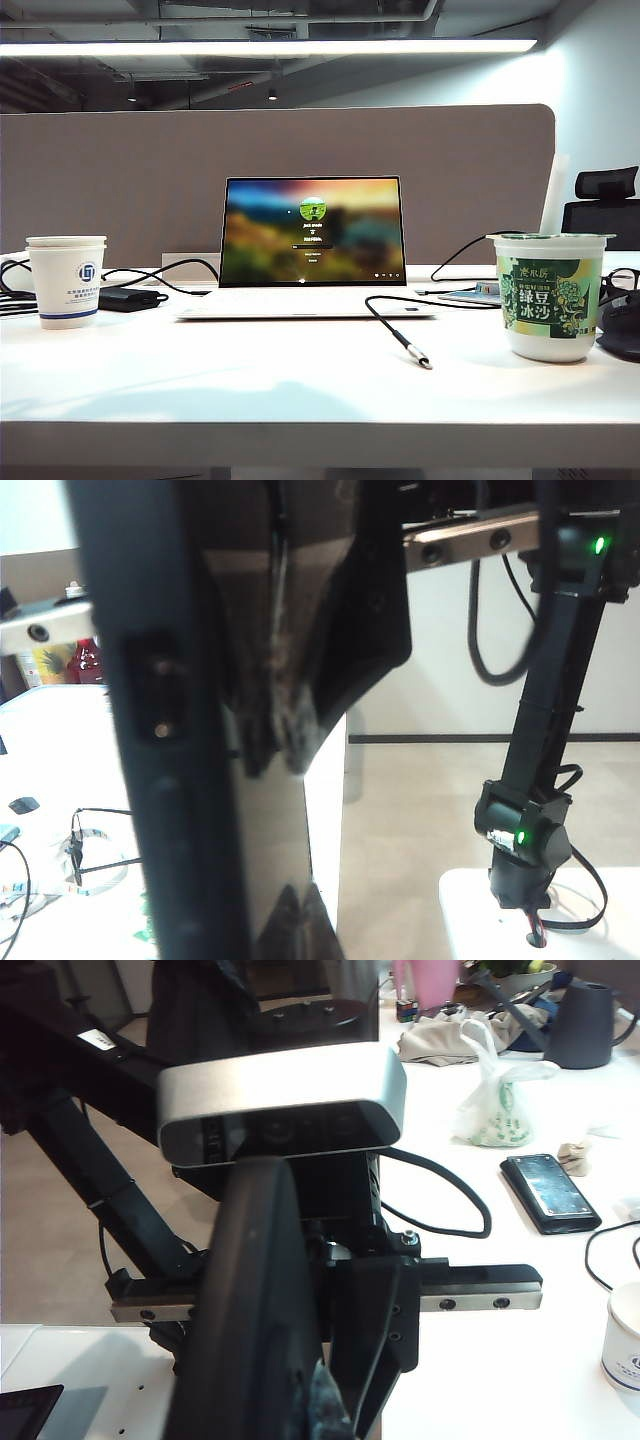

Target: Pick up the black phone, pick up the charger plug, insert the charger plug into the phone's charging port, and finally place the connected phone back on the desk.

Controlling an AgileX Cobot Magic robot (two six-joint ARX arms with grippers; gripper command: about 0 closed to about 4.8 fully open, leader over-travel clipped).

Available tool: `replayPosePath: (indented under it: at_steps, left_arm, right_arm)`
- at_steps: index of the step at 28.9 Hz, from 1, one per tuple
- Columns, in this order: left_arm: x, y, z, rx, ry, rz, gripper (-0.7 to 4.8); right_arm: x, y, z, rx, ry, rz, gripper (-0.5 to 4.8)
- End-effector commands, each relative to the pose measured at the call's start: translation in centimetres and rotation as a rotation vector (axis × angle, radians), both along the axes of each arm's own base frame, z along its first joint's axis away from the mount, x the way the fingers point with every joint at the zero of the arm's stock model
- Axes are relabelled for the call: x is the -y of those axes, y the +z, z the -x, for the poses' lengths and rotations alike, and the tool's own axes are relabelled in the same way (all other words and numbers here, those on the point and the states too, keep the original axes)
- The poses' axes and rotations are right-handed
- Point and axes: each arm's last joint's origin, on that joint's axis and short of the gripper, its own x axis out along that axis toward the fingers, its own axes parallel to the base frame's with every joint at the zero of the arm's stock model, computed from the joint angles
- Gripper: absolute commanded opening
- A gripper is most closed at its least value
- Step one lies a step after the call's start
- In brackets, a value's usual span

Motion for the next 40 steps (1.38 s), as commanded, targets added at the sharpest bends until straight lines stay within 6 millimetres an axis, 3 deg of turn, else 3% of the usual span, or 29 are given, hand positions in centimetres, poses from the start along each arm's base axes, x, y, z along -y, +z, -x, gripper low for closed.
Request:
replayPosePath:
  at_steps: [1,3,5,7,12,16,17,20,27,35,40]
  left_arm:
    - [-0.1,0.6,0.2,0.056,-0.007,0.02,-0.04]
    - [-0.1,0.6,0.2,0.056,-0.007,0.02,0.16]
    - [-0.1,0.6,0.2,0.056,-0.006,0.02,0.83]
    - [-0.1,0.6,0.2,0.055,-0.007,0.02,1.08]
    - [-0.1,0.6,0.0,0.009,0.053,0.029,2.68]
    - [-0.1,0.7,-0.2,-0.035,0.12,0.043,4.61]
    - [-0.1,0.8,-0.2,-0.03,0.126,0.049,4.79]
    - [-0.2,1.6,-0.2,-0.01,0.151,0.109,4.79]
    - [-0.8,4.1,0.5,0.041,0.202,0.335,4.79]
    - [-1.2,5.4,1.1,0.002,0.186,0.477,4.79]
    - [-1.3,5.7,1.3,-0.003,0.2,0.523,4.79]
  right_arm:
    - [0.0,0.3,0.1,0.004,0.003,-0.014,-0.03]
    - [0.1,0.3,0.1,0.004,0.01,-0.016,-0.03]
    - [0.1,0.3,0.1,0.004,0.01,-0.016,-0.03]
    - [0.1,0.4,0.1,0.004,0.016,-0.018,-0.03]
    - [0.7,1.3,0.8,0.037,0.013,-0.043,-0.03]
    - [2.1,2.8,1.7,0.082,-0.016,-0.094,-0.03]
    - [2.6,3.5,2.0,0.097,-0.029,-0.119,-0.03]
    - [4.6,6.0,3.1,0.195,-0.081,-0.236,-0.03]
    - [5.6,9.7,4.4,0.294,-0.13,-0.488,-0.03]
    - [4.9,10.0,3.4,0.293,-0.153,-0.576,-0.03]
    - [2.2,9.3,2.6,0.261,-0.076,-0.625,-0.03]
